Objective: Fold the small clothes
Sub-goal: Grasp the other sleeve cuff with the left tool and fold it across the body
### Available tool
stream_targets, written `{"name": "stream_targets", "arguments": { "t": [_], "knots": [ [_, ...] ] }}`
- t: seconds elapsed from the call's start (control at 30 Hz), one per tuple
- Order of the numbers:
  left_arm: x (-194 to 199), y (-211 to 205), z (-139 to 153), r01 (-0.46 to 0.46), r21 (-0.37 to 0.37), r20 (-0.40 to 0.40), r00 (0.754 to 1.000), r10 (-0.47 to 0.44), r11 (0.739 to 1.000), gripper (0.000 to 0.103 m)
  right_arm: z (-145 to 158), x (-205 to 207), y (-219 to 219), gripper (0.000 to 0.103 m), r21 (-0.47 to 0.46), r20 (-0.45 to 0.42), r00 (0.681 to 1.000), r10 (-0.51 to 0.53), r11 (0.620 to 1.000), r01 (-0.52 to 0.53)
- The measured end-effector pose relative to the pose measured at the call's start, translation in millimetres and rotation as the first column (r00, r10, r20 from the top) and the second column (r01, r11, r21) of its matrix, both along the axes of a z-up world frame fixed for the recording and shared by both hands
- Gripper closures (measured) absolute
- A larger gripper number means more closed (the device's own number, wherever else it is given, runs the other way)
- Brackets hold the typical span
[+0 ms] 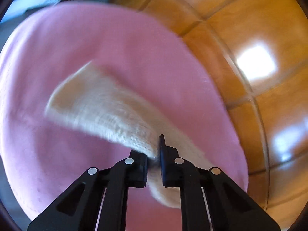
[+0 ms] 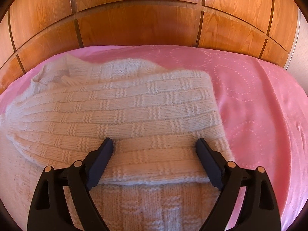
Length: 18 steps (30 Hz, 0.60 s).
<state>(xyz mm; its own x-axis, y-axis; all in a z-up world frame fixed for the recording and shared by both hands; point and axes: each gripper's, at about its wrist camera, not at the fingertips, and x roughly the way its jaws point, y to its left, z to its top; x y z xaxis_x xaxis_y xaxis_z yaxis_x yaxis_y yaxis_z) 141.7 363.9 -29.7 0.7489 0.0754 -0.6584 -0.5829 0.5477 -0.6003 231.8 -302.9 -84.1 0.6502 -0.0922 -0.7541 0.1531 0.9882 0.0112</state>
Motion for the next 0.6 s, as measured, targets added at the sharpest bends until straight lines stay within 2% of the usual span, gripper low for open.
{"name": "stream_targets", "arguments": {
  "t": [0.07, 0.17, 0.27, 0.33, 0.37, 0.47, 0.53, 0.6],
  "knots": [
    [7.9, -21.8, 22.5, 0.079, 0.05, 0.056, 0.995, -0.082, 0.996, 0.094, -0.2, 0.3, 0.6, 0.015, -0.003, -0.001, 1.0, 0.0, 1.0, 0.0],
    [26.3, -84.7, 57.0, 0.235, 0.145, 0.129, 0.959, -0.254, 0.961, 0.094, -0.4, 0.0, 1.0, 0.015, -0.002, 0.0, 1.0, -0.001, 1.0, 0.001],
    [45.9, -159.4, 74.2, 0.397, 0.207, 0.157, 0.889, -0.431, 0.894, 0.094, 0.2, 0.0, 0.9, 0.015, 0.0, 0.0, 1.0, -0.001, 1.0, 0.001],
    [59.6, -212.2, 73.4, 0.498, 0.227, 0.15, 0.832, -0.535, 0.837, 0.094, 0.2, -0.2, 0.8, 0.015, 0.002, 0.0, 1.0, -0.001, 1.0, 0.001],
    [64.5, -234.4, 70.7, 0.533, 0.237, 0.138, 0.809, -0.571, 0.812, 0.094, 0.2, -0.4, 0.8, 0.015, 0.003, 0.001, 1.0, 0.0, 1.0, 0.0],
    [78.1, -309.8, 49.1, 0.66, 0.235, 0.081, 0.719, -0.691, 0.714, 0.094, 0.7, -0.1, -0.5, 0.015, 0.01, 0.001, 1.0, 0.0, 1.0, 0.0],
    [80.5, -342.5, 31.3, 0.714, 0.23, 0.029, 0.674, -0.738, 0.661, 0.094, 0.9, 0.1, -2.0, 0.015, 0.016, 0.002, 1.0, 0.0, 1.0, 0.0],
    [76.9, -362.4, 12.5, 0.761, 0.206, -0.02, 0.632, -0.775, 0.615, 0.073, 1.2, 0.2, -4.1, 0.015, 0.024, 0.003, 1.0, 0.001, 1.0, -0.001]
  ]
}}
